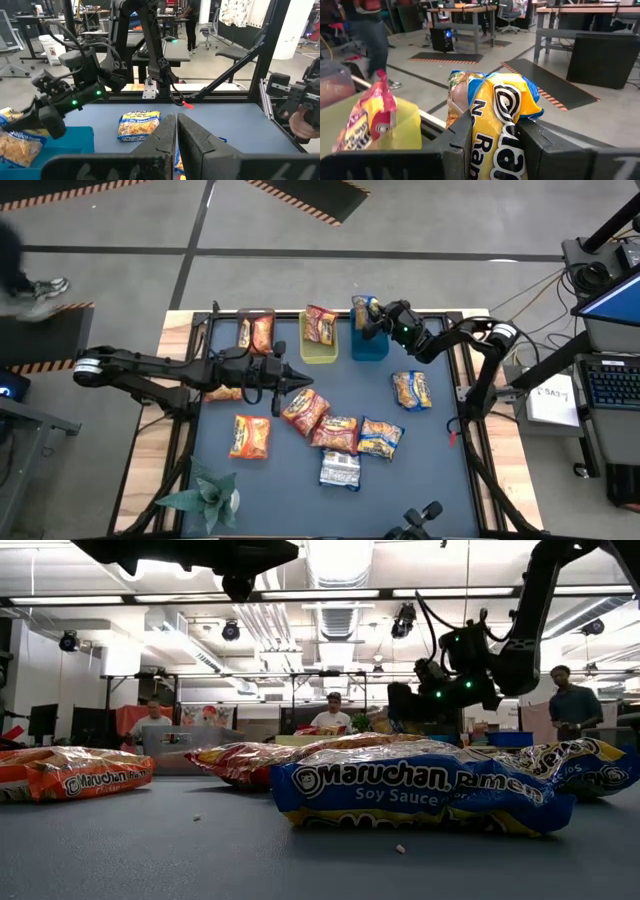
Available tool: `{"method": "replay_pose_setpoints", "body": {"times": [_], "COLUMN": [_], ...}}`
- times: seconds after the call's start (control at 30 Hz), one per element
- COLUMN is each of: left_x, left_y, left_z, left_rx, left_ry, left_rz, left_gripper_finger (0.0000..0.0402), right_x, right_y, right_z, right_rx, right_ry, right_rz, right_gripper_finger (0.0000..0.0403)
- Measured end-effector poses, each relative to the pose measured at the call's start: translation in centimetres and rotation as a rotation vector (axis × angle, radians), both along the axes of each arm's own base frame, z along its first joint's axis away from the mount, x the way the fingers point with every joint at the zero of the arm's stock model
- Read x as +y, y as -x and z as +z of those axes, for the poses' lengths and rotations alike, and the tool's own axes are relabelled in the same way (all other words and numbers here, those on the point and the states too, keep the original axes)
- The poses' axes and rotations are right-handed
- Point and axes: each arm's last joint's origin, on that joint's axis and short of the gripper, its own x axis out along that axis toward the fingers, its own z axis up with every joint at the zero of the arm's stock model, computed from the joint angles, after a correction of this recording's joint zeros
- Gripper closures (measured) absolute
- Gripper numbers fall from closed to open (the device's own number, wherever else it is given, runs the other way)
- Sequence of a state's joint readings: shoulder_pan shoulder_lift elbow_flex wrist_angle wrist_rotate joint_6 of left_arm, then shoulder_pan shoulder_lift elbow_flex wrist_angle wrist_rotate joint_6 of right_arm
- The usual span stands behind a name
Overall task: Sort Maruchan noodles
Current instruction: Put the blue noodle pack into the blue bin
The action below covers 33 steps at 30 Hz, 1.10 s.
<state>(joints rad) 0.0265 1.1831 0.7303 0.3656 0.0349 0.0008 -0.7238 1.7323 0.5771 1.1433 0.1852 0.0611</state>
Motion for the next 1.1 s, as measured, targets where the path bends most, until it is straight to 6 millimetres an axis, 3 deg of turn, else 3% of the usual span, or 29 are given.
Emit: {"method": "replay_pose_setpoints", "body": {"times": [0.27, 0.73, 1.1], "left_x": [0.0, 0.0, 0.0], "left_y": [0.0, 0.0, 0.0], "left_z": [0.0, 0.0, 0.0], "left_rx": [0.000, 0.000, 0.001], "left_ry": [-0.008, -0.008, -0.008], "left_rz": [-0.001, 0.000, 0.000], "left_gripper_finger": [0.0402, 0.0402, 0.0402], "right_x": [-0.3, -0.3, 0.2], "right_y": [-0.4, -0.4, 0.4], "right_z": [0.0, 0.0, 1.7], "right_rx": [0.005, 0.014, 0.097], "right_ry": [0.009, 0.002, -0.045], "right_rz": [0.003, -0.001, -0.021], "right_gripper_finger": [0.0307, 0.0214, 0.0208]}}
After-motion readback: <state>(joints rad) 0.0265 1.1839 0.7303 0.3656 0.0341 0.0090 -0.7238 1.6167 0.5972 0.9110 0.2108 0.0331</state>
